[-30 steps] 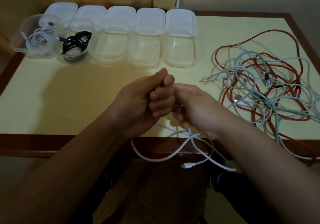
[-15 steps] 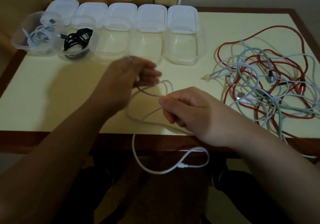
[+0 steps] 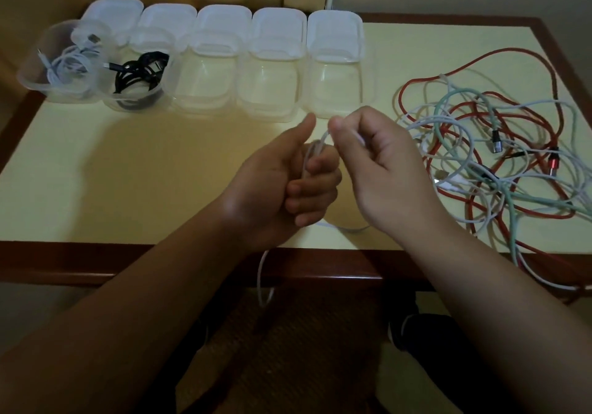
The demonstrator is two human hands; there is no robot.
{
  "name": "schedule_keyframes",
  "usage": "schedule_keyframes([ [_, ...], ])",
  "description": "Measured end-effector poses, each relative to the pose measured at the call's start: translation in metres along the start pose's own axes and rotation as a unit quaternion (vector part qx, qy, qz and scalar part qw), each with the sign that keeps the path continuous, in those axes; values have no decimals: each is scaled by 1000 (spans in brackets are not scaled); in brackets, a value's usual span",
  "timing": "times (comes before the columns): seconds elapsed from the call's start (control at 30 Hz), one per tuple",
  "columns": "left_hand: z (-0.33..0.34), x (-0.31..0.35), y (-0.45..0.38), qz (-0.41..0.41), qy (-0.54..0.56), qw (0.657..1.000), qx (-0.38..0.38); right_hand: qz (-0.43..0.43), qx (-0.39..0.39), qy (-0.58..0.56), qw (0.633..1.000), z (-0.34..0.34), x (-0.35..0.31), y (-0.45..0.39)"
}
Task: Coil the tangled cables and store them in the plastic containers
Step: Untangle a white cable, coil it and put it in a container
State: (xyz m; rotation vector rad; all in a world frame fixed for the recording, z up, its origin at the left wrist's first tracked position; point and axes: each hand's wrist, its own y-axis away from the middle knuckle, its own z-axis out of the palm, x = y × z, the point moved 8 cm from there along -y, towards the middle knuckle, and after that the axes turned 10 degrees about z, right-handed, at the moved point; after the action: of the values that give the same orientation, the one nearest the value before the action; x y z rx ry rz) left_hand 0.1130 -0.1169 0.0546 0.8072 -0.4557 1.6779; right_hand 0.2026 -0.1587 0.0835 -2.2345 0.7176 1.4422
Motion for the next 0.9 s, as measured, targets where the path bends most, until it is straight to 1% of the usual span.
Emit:
schedule_keyframes([
  [0.07, 1, 4, 4, 2, 46, 999, -17, 49, -38, -24, 998, 7, 11, -5],
  [0.1, 1, 7, 6, 7, 90, 996, -21, 60, -65, -9, 996, 12, 14, -6],
  [0.17, 0, 16, 8, 31, 219, 975, -12, 74, -139, 39, 987, 28, 15, -2],
  [0.2, -4, 23, 8, 55, 275, 960, 11, 84, -180, 67, 978, 37, 16, 3],
  [0.23, -13, 29, 7, 90, 305, 946, 55, 93, -213, 98, 968, 45, 16, 10],
  [0.27, -24, 36, 8, 130, 306, 937, 112, 95, -234, 126, 959, 50, 14, 17],
  [0.33, -40, 47, 12, 193, 224, 933, 204, 80, -236, 162, 955, 53, 5, 25],
  [0.37, -43, 49, 12, 207, 165, 937, 227, 67, -223, 173, 957, 51, 0, 27],
  [0.4, -43, 49, 12, 210, 110, 944, 231, 55, -211, 183, 959, 48, -5, 27],
  [0.5, -40, 41, 9, 200, -12, 956, 216, 46, -201, 213, 955, 42, -12, 30],
  [0.53, -41, 41, 9, 203, -59, 954, 212, 34, -194, 229, 953, 40, -16, 31],
  [0.57, -41, 44, 10, 210, -132, 946, 207, 18, -180, 247, 952, 37, -20, 32],
  [0.6, -40, 48, 11, 220, -225, 928, 197, -2, -163, 259, 952, 34, -25, 32],
  [0.63, -36, 52, 12, 232, -315, 902, 181, -23, -146, 261, 954, 30, -29, 33],
  [0.67, -33, 54, 13, 238, -384, 877, 166, -47, -132, 257, 956, 27, -34, 34],
  [0.7, -32, 55, 15, 231, -424, 861, 159, -68, -122, 248, 959, 24, -38, 34],
  [0.77, -30, 57, 17, 214, -474, 841, 150, -86, -125, 203, 967, 21, -39, 34],
  [0.83, -26, 55, 16, 189, -510, 832, 113, -83, -140, 142, 976, 17, -38, 32],
  [0.9, -21, 48, 12, 148, -496, 853, 68, -104, -120, 111, 981, 10, -40, 29],
])
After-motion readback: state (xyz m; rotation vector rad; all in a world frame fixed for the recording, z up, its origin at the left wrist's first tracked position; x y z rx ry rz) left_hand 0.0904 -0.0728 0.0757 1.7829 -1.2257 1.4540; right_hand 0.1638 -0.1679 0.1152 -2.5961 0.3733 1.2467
